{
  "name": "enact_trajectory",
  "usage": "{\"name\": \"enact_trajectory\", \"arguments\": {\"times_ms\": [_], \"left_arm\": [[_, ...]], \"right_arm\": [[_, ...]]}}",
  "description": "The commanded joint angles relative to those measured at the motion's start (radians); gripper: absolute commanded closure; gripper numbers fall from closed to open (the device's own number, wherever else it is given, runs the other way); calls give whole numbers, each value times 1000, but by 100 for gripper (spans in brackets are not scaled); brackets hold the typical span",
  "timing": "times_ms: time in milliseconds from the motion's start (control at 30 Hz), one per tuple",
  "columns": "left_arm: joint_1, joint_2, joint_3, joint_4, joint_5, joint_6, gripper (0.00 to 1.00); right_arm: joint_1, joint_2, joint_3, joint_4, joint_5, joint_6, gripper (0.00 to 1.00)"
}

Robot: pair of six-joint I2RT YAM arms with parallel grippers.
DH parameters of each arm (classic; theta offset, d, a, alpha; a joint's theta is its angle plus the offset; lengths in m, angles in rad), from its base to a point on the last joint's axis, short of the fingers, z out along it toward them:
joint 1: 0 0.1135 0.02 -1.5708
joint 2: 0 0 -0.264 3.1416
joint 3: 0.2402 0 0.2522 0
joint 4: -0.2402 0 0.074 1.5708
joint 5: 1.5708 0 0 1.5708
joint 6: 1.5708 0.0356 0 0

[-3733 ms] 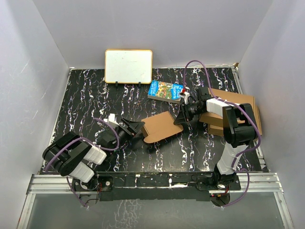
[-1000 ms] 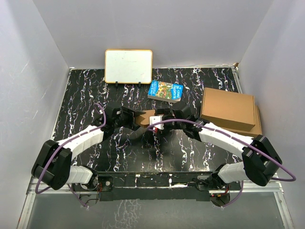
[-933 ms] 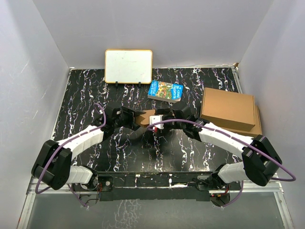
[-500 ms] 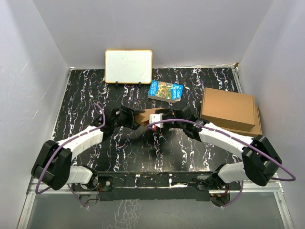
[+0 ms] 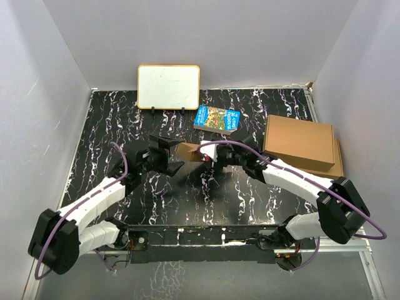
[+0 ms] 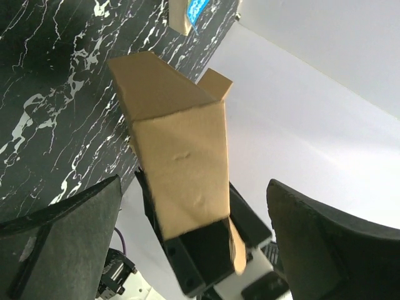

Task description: Fold the paper box

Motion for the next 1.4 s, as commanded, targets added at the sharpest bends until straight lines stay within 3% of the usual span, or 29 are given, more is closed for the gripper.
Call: {"name": "enact_trajectory", "arguments": {"times_ms": [0,100,267,400,467,533,633,767,867,1000,1300,1367], "left_arm": [[2,-150,-10,-105,-76,54,3],[3,-249,-9,-165,-131,159,3],[8,-381,-18,-234,-221,595,3],[8,-439,-37,-276,-188,899,3],[8,-462,-49,-302,-180,946,3],[8,-480,-50,-336,-181,972,3],[8,-508,-40,-412,-205,1001,3],[8,-553,-51,-466,-233,1010,3],[9,-563,-81,-456,-232,990,3],[8,-510,-111,-410,-212,954,3],[9,-309,-107,-351,-170,908,4],[8,-288,-105,-341,-167,911,4]], "right_arm": [[-65,-23,19,86,-115,141,50],[-127,-17,25,113,-216,262,50],[-225,32,100,109,-373,512,50],[-276,154,206,95,-545,781,50],[-275,234,249,116,-659,938,50],[-262,319,261,270,-733,1153,50],[-241,434,265,443,-746,1390,50],[-220,545,279,541,-708,1573,49],[-200,608,293,545,-675,1627,49],[-188,674,316,474,-624,1613,40],[-191,664,365,144,-441,1346,2],[-201,638,366,89,-399,1279,1]]}}
